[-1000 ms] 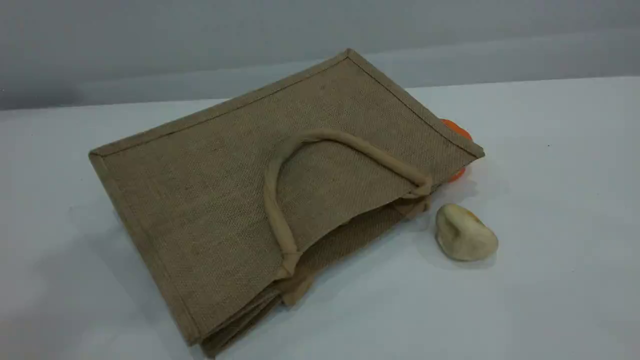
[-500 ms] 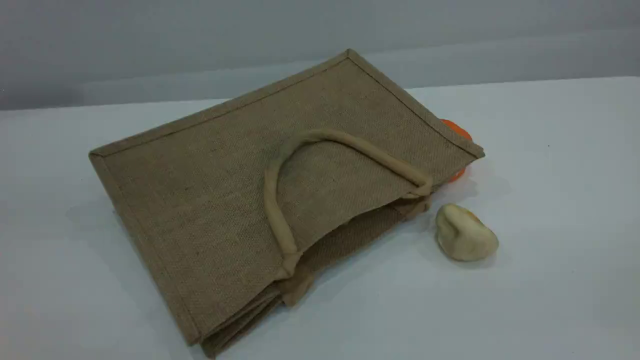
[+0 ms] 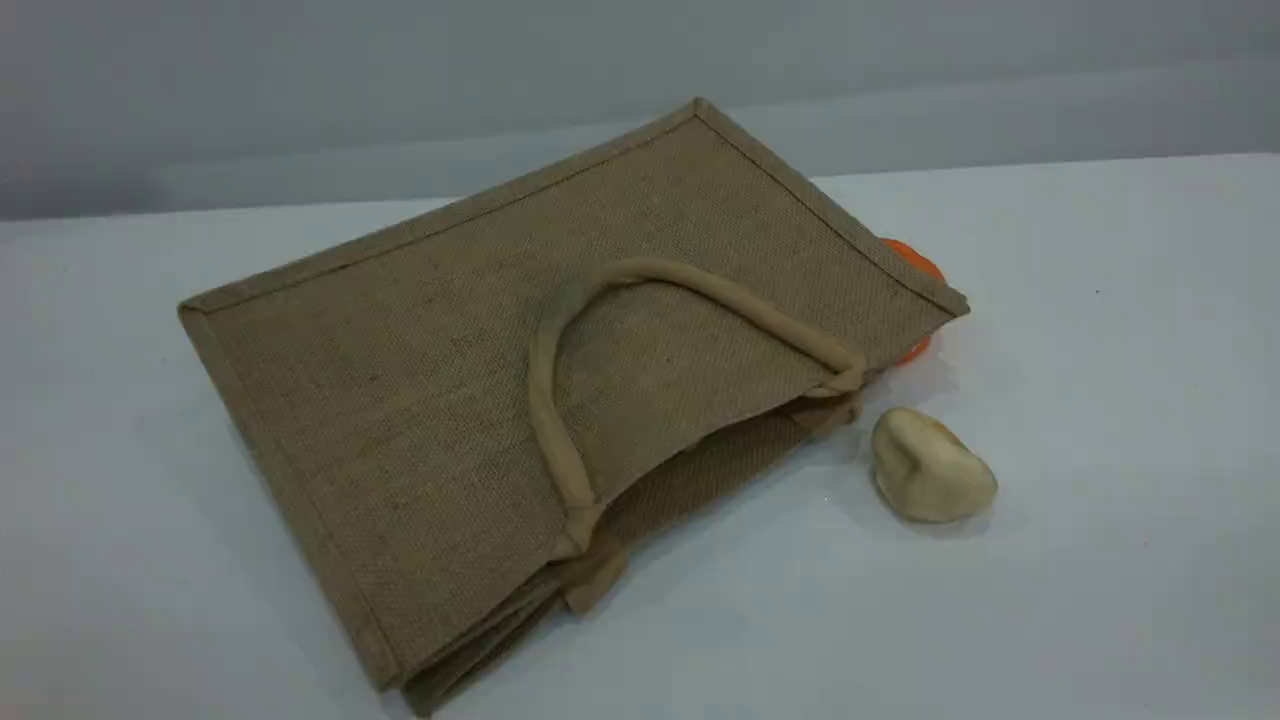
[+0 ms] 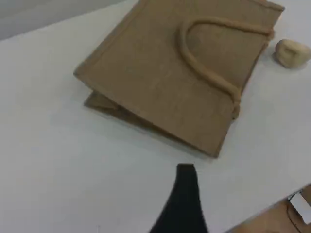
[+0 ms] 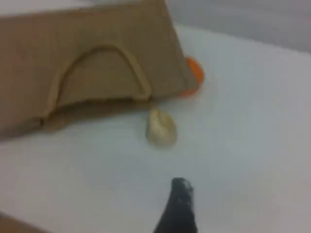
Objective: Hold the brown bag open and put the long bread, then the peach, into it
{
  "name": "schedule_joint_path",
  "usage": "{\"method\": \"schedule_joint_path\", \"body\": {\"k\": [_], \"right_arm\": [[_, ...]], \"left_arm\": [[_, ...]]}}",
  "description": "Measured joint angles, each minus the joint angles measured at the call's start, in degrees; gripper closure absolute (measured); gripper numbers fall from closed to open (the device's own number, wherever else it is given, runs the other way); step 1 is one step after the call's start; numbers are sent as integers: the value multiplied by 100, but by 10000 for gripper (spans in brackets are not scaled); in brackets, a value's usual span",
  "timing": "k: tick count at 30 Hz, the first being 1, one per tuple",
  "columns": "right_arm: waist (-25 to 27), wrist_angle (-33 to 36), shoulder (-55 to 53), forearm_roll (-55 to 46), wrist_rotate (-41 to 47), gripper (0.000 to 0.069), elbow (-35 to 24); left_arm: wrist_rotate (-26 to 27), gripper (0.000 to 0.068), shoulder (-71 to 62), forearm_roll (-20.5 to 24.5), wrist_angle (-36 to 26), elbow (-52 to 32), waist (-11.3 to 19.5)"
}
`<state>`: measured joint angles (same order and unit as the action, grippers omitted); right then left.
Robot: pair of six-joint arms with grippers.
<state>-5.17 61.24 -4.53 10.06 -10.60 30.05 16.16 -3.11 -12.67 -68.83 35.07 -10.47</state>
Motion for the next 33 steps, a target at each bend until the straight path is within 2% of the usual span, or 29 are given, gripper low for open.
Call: {"method": "schedule_joint_path", "body": {"k": [6, 9, 19, 33], "right_arm": [[0, 10, 0, 11, -13, 132, -96], [0, 15, 0, 11, -13, 131, -96], [0, 29, 0, 11, -13, 136, -94], [0, 29, 0, 11, -8, 211, -89]], "left_arm": [[-729, 98, 7, 485, 494, -519, 0], [-882, 98, 2, 545, 686, -618, 0], [-939, 98, 2, 588, 691, -612, 0], [-939, 98, 128, 588, 680, -612, 0]]}}
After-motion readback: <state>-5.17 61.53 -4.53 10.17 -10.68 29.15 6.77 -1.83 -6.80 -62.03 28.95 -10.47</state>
